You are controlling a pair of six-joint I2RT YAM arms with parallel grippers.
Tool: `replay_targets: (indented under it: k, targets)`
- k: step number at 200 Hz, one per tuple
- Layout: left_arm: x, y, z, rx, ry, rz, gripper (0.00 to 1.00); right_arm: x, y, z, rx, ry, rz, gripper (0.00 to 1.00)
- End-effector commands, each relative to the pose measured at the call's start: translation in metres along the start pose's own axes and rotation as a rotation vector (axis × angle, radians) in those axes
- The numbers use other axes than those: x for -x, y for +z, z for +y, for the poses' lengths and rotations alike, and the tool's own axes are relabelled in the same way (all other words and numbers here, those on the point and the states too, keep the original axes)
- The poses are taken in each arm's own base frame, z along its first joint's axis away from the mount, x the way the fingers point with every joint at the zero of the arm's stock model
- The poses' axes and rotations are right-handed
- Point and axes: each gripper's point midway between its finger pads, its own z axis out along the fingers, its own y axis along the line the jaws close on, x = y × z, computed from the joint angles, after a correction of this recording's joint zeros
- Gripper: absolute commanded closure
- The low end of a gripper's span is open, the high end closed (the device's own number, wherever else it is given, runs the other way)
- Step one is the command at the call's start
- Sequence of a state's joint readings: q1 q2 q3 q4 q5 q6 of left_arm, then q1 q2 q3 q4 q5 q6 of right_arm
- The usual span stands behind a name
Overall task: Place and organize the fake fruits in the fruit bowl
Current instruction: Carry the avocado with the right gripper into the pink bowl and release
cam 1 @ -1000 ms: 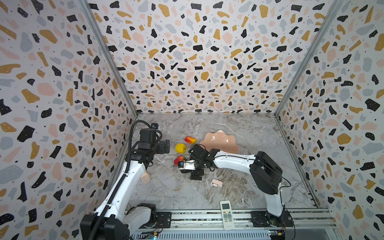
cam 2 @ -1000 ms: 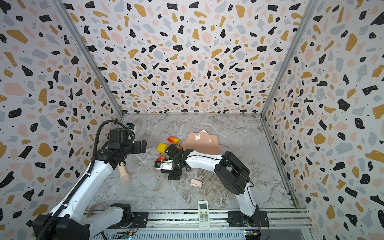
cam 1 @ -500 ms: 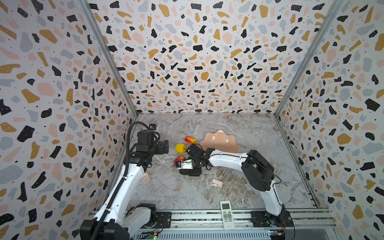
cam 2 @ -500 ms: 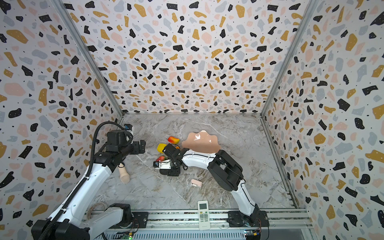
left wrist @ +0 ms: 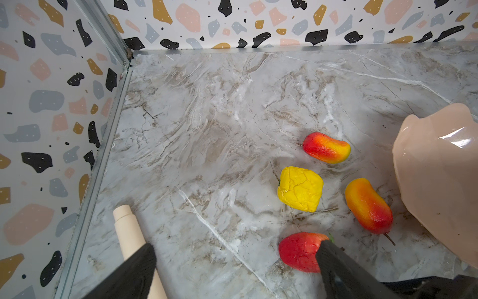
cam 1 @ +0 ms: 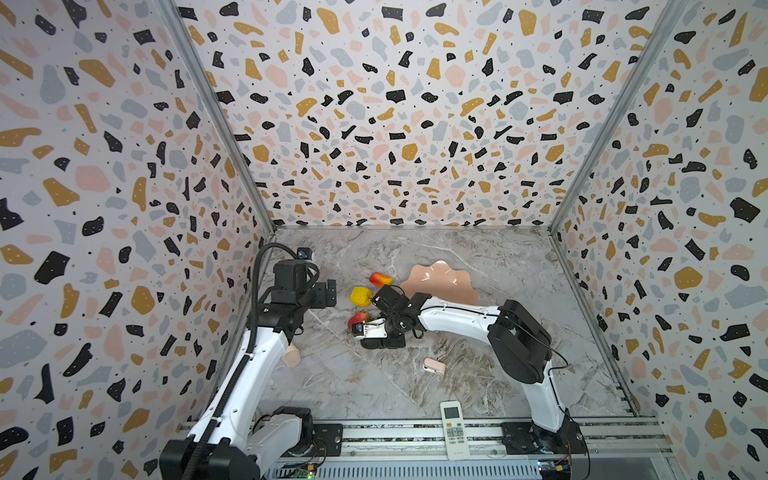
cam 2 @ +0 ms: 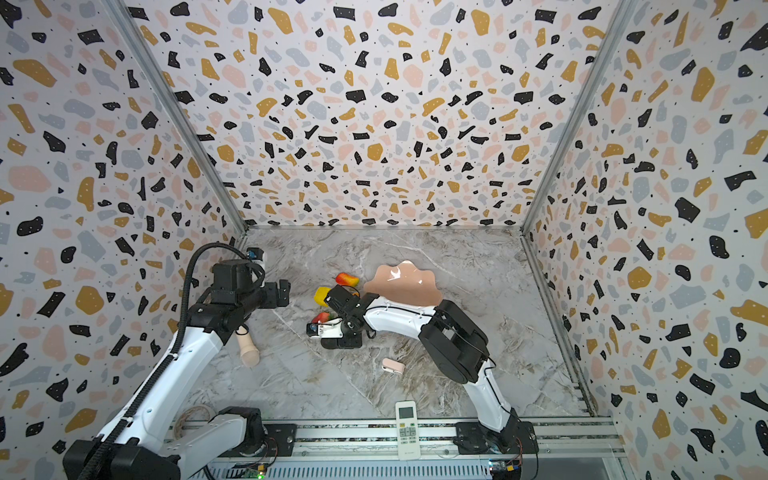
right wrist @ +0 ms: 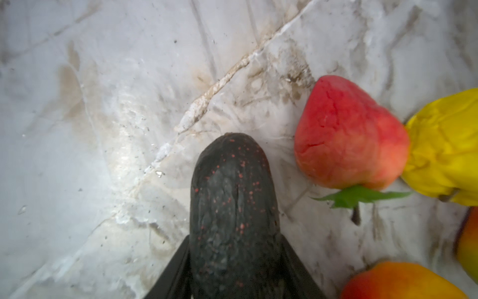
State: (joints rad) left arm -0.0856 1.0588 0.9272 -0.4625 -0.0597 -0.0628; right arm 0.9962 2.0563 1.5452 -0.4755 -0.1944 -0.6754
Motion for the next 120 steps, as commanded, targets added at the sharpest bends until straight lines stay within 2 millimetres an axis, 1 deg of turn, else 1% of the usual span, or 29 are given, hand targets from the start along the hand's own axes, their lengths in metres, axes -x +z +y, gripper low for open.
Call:
replay_targets:
  k: [1,12,26,43,45,46,56,69,83,104,120]
  targets:
    - [0.004,-0.001,0.0,-0.006,0.007,-0.03,0.0,0.029,-0.081,-0.034,-0.149,-0.005,-0.116,0.71]
    - [0.005,-0.001,0.0,-0.006,0.007,-0.032,0.0,0.024,-0.102,-0.049,-0.206,0.026,-0.147,0.71]
    - [0.005,-0.002,0.0,-0.007,0.006,-0.035,0.0,0.008,-0.125,-0.074,-0.313,0.081,-0.152,0.71]
    - [0.004,-0.002,0.0,-0.007,0.007,-0.033,0.01,-0.028,-0.148,-0.113,-0.488,0.21,-0.087,0.68]
    - [0.005,-0.002,0.0,-0.007,0.007,-0.034,0.01,-0.031,-0.149,-0.115,-0.496,0.219,-0.081,0.68]
    - [0.005,-0.002,0.0,-0.007,0.006,-0.034,0.01,-0.036,-0.151,-0.119,-0.507,0.238,-0.069,0.68]
    - [0.005,-0.002,0.0,-0.007,0.006,-0.034,0.0,-0.06,-0.158,-0.135,-0.544,0.331,-0.025,0.68]
    - [0.005,-0.002,0.0,-0.007,0.006,-0.034,0.0,-0.088,-0.162,-0.145,-0.568,0.416,0.015,0.68]
    - [0.005,-0.002,0.0,-0.008,0.008,-0.034,0.0,-0.113,-0.16,-0.15,-0.594,0.476,0.05,0.68]
    - [0.005,-0.002,0.001,-0.006,0.007,-0.034,0.0,-0.142,-0.151,-0.152,-0.585,0.558,0.077,0.68]
    - [0.005,-0.002,0.0,-0.007,0.007,-0.035,0.0,-0.158,-0.141,-0.15,-0.572,0.593,0.095,0.68]
